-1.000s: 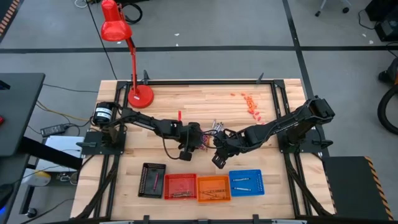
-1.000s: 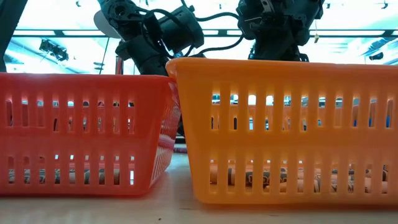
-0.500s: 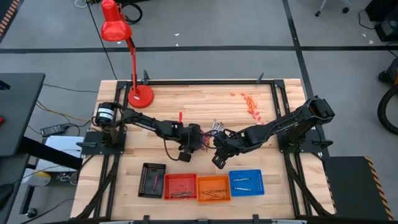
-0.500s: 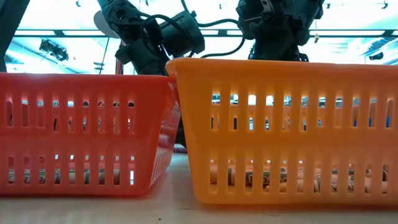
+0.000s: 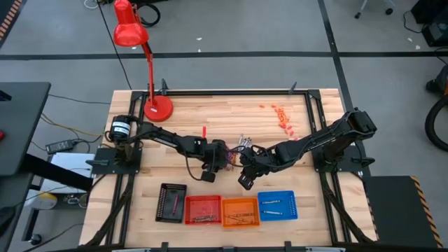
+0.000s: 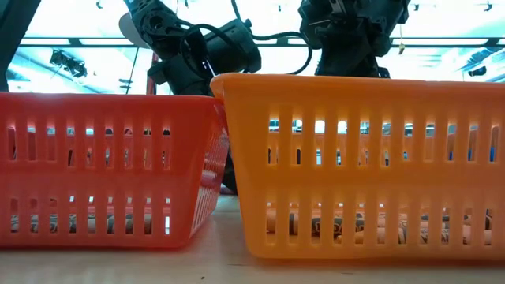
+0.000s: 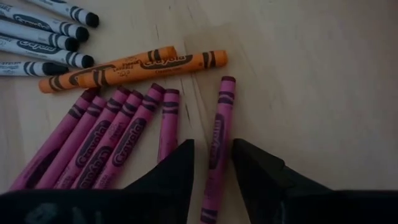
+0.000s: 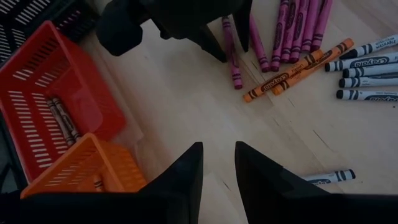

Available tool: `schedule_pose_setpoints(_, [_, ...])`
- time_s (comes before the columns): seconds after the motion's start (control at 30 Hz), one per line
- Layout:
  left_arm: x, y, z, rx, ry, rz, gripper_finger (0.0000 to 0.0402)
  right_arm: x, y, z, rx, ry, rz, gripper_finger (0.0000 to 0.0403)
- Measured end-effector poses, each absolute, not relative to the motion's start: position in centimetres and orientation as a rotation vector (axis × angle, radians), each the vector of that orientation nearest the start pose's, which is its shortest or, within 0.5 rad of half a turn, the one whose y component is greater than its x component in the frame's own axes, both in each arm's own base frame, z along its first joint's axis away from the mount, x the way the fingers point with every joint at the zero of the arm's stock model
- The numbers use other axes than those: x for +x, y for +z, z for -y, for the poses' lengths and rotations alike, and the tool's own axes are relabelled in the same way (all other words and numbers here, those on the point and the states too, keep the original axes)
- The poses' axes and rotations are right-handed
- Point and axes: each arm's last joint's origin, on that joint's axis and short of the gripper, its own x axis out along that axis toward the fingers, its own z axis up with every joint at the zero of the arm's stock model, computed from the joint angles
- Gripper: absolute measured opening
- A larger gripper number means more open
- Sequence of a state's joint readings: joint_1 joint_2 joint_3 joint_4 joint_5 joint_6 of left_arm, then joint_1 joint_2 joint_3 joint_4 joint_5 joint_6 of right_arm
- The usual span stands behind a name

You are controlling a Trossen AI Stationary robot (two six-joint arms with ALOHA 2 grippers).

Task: Sort crayons
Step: Put the violet crayon into the black bin

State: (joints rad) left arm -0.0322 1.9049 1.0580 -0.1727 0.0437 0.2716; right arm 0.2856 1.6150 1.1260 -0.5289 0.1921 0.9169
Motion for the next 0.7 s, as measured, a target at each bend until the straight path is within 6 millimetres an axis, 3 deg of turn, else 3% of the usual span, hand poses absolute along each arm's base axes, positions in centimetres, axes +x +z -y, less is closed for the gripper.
schedule_pose_setpoints(0.4, [36.14, 12.43, 1.30, 0.169, -0.208, -1.042, 0.0020, 31.51, 22.35, -8.68, 0.603, -0.366, -0.936, 0.0097])
schedule_pose_setpoints(0.7, [35.80, 12.87, 1.36, 0.040, -0.134, -1.065, 0.0016, 31.52, 22.35, -8.68, 0.584, -0.354, -0.939, 0.0097])
